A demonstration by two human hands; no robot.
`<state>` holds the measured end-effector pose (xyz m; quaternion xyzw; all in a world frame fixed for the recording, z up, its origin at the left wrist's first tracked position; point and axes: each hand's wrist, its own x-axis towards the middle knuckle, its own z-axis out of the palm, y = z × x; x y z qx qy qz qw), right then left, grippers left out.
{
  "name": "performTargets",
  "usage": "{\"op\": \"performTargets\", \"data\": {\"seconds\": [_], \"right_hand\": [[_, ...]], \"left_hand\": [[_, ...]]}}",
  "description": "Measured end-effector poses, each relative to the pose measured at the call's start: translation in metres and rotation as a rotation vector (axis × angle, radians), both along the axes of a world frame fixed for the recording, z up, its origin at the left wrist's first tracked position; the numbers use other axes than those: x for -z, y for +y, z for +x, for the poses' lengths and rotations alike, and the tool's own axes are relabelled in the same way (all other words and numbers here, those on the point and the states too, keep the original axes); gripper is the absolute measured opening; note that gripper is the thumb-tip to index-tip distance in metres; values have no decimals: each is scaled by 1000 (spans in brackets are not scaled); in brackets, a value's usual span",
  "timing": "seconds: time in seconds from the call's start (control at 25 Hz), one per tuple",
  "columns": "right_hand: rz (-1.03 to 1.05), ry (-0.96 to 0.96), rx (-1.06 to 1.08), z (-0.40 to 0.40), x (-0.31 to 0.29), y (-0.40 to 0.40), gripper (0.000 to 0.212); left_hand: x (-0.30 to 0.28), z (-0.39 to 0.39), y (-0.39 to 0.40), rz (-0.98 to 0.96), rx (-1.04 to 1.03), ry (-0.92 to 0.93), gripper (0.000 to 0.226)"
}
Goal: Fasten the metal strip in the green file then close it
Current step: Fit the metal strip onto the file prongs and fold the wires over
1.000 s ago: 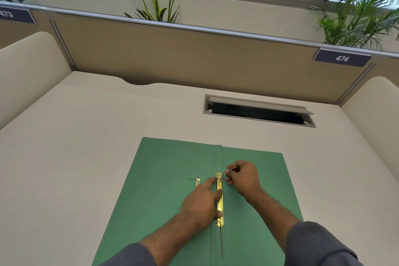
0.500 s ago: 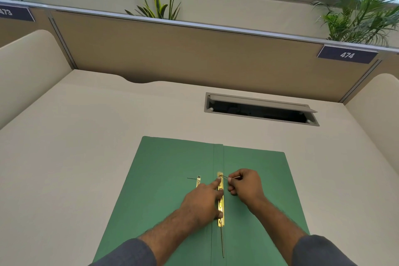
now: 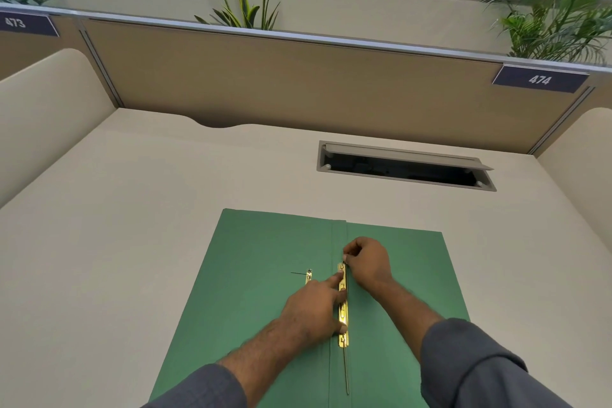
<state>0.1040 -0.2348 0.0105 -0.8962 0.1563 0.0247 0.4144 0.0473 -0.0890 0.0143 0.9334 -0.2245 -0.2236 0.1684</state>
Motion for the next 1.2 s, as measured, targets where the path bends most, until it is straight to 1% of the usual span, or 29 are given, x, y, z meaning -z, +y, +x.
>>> {"op": "performTargets", "data": {"seconds": [0.12, 0.16, 0.4, 0.48, 0.6, 0.72, 0.88, 1.0, 1.08, 1.2], "right_hand": [[-45, -10, -40, 3, 1, 0, 35], [-46, -12, -42, 1, 1, -1, 38], [-43, -19, -38, -42, 5, -14, 17], [-42, -7, -69, -60, 5, -14, 17], [-12, 46, -92, -82, 5, -13, 21], [28, 104, -109, -98, 5, -8, 24], [81, 127, -58, -110, 4, 1, 23], [106, 125, -24, -116, 5, 9, 22], [135, 131, -13, -120, 5, 14, 22], [183, 136, -5, -124, 4, 19, 20]], "left_hand": [[4, -1, 0, -15, -17, -7, 63], [5, -1, 0, -19, -22, -12, 63], [15, 1, 2, -99, -93, 12, 62], [16, 5, 2, -118, -114, 4, 62], [15, 11, -1, -103, -123, -30, 62], [16, 11, 2, -138, -169, -133, 60], [22, -5, 27, -226, -318, -319, 51], [21, -14, 51, -219, -461, -403, 42], [17, -18, 68, -164, -605, -378, 41], [11, -21, 101, -46, -832, -251, 49]]}}
